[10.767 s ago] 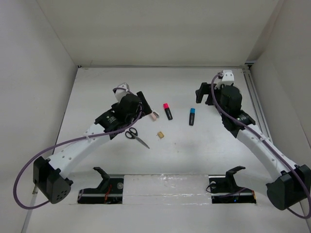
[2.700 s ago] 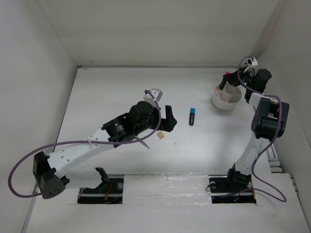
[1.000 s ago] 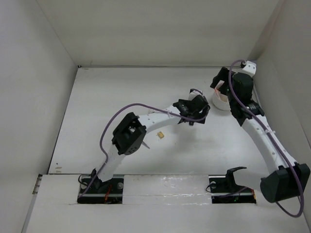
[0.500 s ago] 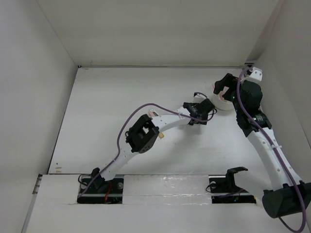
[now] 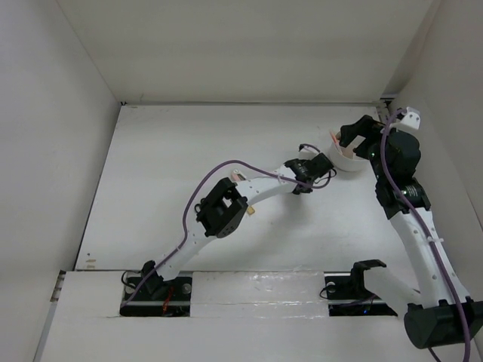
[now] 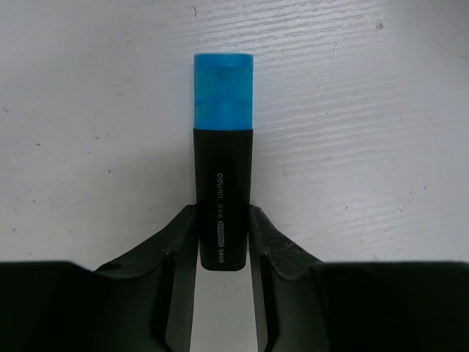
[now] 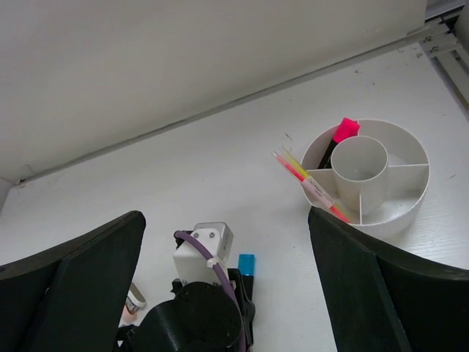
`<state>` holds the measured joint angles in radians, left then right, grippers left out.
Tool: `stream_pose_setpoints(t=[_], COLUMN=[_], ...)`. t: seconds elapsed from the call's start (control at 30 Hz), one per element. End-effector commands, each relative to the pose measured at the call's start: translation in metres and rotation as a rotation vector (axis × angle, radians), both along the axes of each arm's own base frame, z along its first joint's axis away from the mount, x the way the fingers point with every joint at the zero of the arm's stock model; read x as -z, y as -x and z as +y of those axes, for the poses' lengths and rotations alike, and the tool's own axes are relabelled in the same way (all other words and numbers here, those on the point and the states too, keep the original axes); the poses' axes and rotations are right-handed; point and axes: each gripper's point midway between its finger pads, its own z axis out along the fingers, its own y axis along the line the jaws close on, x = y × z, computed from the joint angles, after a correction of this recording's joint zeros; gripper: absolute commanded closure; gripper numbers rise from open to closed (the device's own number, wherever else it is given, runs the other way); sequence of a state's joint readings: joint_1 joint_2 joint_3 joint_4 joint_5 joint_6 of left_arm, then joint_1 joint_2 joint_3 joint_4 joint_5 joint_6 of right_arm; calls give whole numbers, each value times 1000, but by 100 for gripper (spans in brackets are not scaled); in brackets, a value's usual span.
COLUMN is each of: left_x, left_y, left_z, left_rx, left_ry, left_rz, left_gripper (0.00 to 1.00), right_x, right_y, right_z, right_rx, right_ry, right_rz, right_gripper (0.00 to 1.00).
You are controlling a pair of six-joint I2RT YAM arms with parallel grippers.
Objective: Sort the stationery into containers
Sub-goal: Pick up the stationery from the center of the board, then place the stationery in the storage box.
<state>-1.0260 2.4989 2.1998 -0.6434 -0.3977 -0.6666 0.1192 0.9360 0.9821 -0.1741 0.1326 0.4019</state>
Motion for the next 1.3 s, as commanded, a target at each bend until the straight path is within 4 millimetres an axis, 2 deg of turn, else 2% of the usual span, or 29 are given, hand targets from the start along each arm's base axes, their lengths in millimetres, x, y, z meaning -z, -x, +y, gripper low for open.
stream_pose_setpoints(t=[0.0, 0.03, 0.1, 0.13, 0.17, 0.2, 0.23, 0.27, 0.3, 0.33, 0.37, 0.4, 0.47, 0.57, 0.6, 0.63, 0.7, 0.77, 0.8, 0.83, 0.93, 1.0, 1.03, 1.1, 1.13, 1.17, 1.27], left_x=[44, 46, 38, 27, 15, 3, -9, -31, -51, -66, -88, -108, -136, -166, -173, -187, -201, -219, -224, -232, -231, -234, -238, -247, -247, -245, -248], left_y=[23, 28, 27, 33, 28, 26, 25, 28, 22, 22, 26, 25, 35, 38, 46, 46, 50, 59, 62, 67, 69, 71, 72, 72, 72, 73, 74], left_z=[25, 30, 25, 32, 24, 27, 30, 45, 41, 45, 59, 57, 70, 72, 79, 78, 84, 90, 91, 92, 94, 94, 95, 96, 96, 95, 96], left_rx=[21, 40, 58, 79, 83, 76, 81, 66, 77, 77, 67, 69, 100, 153, 176, 184, 206, 235, 250, 273, 298, 311, 310, 313, 314, 323, 322], left_ry=[-88, -96, -49, -39, 20, 43, 64, 88, 147, 172, 185, 228, 247, 323, 346, 397, 436, 503, 519, 541, 528, 533, 540, 545, 545, 542, 549], left_rz=[148, 159, 136, 129, 89, 55, 21, -27, -93, -133, -197, -258, -343, -429, -446, -487, -536, -583, -596, -611, -615, -621, -627, -643, -644, -635, -640], left_gripper=[100, 100, 100, 100, 100, 100, 100, 100, 100, 100, 100, 100, 100, 100, 100, 100, 100, 100, 100, 100, 100, 100, 100, 100, 100, 100, 100], right_x=[-17, -19, -18, -20, -18, -19, -11, -16, -18, -13, -14, -14, -8, 0, -2, 3, 16, 18, 24, 19, 24, 17, 22, 19, 26, 26, 32], right_y=[3, 3, -1, -4, -6, -7, -12, -12, -14, -15, -17, -14, -18, -14, -12, -7, -7, -4, 0, 1, 9, 14, 15, 18, 19, 17, 25], right_z=[0, 6, 3, 3, 3, 4, 5, 17, 15, 19, 22, 28, 38, 75, 86, 105, 119, 127, 133, 135, 152, 163, 168, 175, 180, 181, 194], right_rx=[-21, -51, -56, -66, -88, -107, -128, -216, -244, -281, -307, -356, -423, -600, -648, -712, -740, -763, -783, -795, -866, -901, -921, -947, -966, -967, -1010], right_ry=[-35, -50, -64, -66, -81, -93, -98, -106, -109, -114, -136, -139, -151, -177, -185, -192, -203, -211, -224, -240, -274, -274, -277, -301, -312, -320, -336], right_rz=[-54, -62, -58, -64, -54, -53, -27, -45, -55, -52, -67, -73, -73, -47, -58, -38, -2, -8, 0, -25, -10, -39, -29, -32, -16, -19, 4], right_gripper=[1, 1, 0, 0, 0, 0, 0, 0, 0, 0, 0, 0, 0, 1, 1, 1, 3, 3, 3, 3, 4, 4, 4, 4, 5, 6, 13])
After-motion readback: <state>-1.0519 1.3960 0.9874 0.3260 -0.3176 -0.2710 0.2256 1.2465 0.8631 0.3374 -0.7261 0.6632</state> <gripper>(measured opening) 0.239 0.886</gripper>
